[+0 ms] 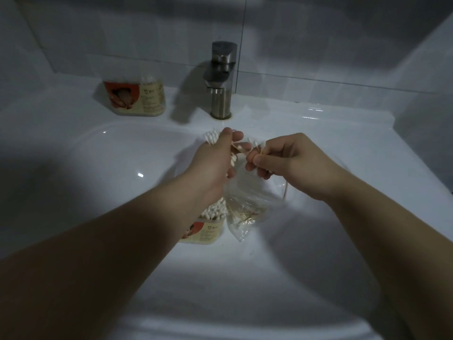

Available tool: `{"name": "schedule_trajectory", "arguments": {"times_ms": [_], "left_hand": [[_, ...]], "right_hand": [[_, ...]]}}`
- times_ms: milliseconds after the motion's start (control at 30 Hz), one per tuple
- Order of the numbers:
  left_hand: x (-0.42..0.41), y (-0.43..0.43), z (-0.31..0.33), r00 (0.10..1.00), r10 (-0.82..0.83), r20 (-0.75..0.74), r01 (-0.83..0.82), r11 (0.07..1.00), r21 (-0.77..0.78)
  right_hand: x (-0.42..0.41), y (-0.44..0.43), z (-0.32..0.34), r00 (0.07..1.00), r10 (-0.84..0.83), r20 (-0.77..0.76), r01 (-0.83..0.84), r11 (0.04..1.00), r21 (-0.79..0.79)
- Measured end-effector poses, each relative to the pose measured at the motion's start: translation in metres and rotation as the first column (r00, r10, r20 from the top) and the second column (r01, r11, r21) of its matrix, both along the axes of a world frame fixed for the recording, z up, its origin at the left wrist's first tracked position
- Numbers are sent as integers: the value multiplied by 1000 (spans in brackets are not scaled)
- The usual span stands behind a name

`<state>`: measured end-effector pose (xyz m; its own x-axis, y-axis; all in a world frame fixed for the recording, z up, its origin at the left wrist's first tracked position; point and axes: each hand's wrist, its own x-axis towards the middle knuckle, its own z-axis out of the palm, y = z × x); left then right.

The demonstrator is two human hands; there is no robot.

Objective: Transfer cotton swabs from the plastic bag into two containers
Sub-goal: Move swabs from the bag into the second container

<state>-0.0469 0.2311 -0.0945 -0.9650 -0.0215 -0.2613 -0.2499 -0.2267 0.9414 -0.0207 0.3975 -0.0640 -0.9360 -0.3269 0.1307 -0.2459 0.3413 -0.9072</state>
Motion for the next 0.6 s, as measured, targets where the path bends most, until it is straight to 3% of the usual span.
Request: {"name": "schedule_trajectory", "arguments": {"times_ms": [133,200,333,433,600], "left_hand": [[-3,-9,2,992,120,46,-124,985,122],[-4,-11,2,988,137,65,-143,984,104],[0,-9,6,998,-63,6,63,996,57],[7,-3,6,975,-214,-67,210,976,-62],[4,-4,5,975,-186,-121,172,978,-116]], "right_hand": [[2,0,2,1000,12,5,-12,1000,12],[2,0,2,1000,-19,-3,19,1000,16],[1,-3,0,995,-82,-55,84,995,51],[1,-5,-2,992,-77,-96,84,993,78],[2,-5,0,995,-63,-84,68,996,60]]}}
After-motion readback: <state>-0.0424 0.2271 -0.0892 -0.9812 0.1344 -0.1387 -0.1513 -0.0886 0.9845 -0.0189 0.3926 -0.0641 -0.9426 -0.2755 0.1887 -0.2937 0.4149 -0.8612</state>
